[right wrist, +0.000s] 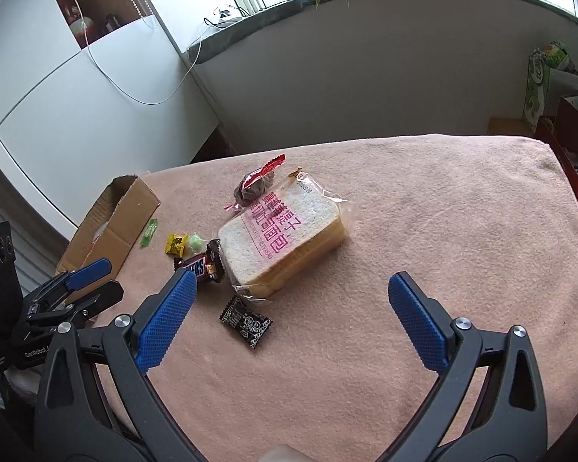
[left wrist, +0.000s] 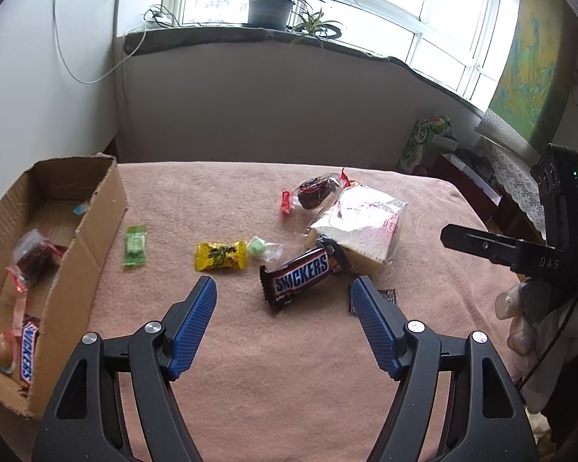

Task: Organize snacks
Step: 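Move both tools back over the remaining snacks, then grasp the bagged bread slice with the right tool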

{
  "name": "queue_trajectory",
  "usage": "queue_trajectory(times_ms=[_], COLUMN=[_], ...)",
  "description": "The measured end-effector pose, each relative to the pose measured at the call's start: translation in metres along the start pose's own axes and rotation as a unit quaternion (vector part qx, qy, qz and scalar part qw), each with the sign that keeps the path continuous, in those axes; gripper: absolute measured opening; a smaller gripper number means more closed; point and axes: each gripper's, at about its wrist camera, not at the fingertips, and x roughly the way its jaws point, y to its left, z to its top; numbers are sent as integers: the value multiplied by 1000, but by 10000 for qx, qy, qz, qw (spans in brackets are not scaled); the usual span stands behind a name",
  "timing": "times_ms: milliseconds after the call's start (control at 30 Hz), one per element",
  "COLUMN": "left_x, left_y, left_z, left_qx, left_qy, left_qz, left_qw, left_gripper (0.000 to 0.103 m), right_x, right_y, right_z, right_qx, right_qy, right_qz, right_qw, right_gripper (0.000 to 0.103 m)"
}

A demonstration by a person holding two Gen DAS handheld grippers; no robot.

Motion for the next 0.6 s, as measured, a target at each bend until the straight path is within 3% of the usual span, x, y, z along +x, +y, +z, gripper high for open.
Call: queue_trajectory(times_ms=[167, 400, 500, 600], left_x=[30, 77, 91, 104], left_y=[-1, 13, 14, 14], left_z=[21, 41, 46, 51], left_qx=[-186, -953, -1117, -1122], left_qy=[226, 587, 723, 863], left_qz=[-407, -891, -1090, -1164], left_qw=[9987, 9897, 9851, 9831], left_gripper=[73, 73, 69, 55], right_x=[17, 41, 50, 56], right_y=[-14, -28, -28, -30], right_z=[9, 16, 16, 17], right_qx=[438, 975, 1033, 1118], right_qy=[149, 365, 437, 442], right_qz=[389, 865, 962, 1004], right_qw=[9982, 9908, 9890, 9877], right_gripper=[96, 83, 72, 67])
